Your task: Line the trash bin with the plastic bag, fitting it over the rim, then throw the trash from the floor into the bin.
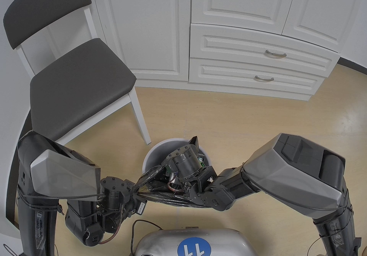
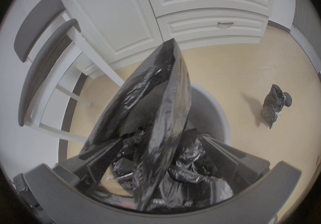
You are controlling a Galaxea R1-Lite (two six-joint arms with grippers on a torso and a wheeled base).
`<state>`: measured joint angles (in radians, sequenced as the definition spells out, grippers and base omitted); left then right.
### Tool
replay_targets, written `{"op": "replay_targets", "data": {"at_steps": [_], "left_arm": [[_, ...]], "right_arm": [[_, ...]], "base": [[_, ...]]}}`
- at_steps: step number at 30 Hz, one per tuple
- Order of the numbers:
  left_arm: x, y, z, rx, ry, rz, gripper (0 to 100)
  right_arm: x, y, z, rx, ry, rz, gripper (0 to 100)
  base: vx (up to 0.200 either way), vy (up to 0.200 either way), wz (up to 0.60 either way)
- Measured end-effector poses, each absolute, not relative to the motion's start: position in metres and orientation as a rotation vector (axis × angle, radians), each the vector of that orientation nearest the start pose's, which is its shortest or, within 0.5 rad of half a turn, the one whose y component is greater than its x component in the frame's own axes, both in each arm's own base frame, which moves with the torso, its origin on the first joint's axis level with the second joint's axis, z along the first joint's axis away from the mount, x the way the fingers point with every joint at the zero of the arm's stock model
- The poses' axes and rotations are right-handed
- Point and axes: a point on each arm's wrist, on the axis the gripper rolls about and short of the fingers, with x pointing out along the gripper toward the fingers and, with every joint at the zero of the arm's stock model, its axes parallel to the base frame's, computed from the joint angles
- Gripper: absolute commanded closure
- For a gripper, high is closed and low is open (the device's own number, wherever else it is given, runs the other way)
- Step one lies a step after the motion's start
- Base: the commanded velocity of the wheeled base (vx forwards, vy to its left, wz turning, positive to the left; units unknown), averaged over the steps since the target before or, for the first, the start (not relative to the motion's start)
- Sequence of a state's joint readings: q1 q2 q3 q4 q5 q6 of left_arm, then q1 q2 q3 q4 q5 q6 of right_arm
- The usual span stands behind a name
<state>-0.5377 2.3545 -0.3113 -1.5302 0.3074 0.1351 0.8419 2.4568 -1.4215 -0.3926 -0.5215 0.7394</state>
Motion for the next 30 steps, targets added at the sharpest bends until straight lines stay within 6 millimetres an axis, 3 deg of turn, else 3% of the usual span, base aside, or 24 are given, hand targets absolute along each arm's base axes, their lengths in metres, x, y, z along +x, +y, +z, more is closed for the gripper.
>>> {"op": "replay_targets", "data": {"at_steps": [9,17,24,30], "left_arm": [[0.251,-0.142,-0.027,0.343,0.453,-0.258,100],[0.251,-0.141,-0.028,0.343,0.457,-0.255,100],[0.249,-0.139,-0.028,0.346,0.468,-0.257,100],[0.247,-0.135,-0.028,0.347,0.475,-0.25,100]], "right_arm": [[0.328,0.327,0.025,0.302,0.569,0.087,100],[0.335,0.288,0.036,0.161,0.595,0.087,100],[0.348,0.252,0.03,0.071,0.636,0.066,100],[0.36,0.233,0.026,0.048,0.623,0.037,100]], "base": [[0.0,0.0,0.0],[0.0,0.0,0.0],[0.0,0.0,0.0],[0.0,0.0,0.0]]}}
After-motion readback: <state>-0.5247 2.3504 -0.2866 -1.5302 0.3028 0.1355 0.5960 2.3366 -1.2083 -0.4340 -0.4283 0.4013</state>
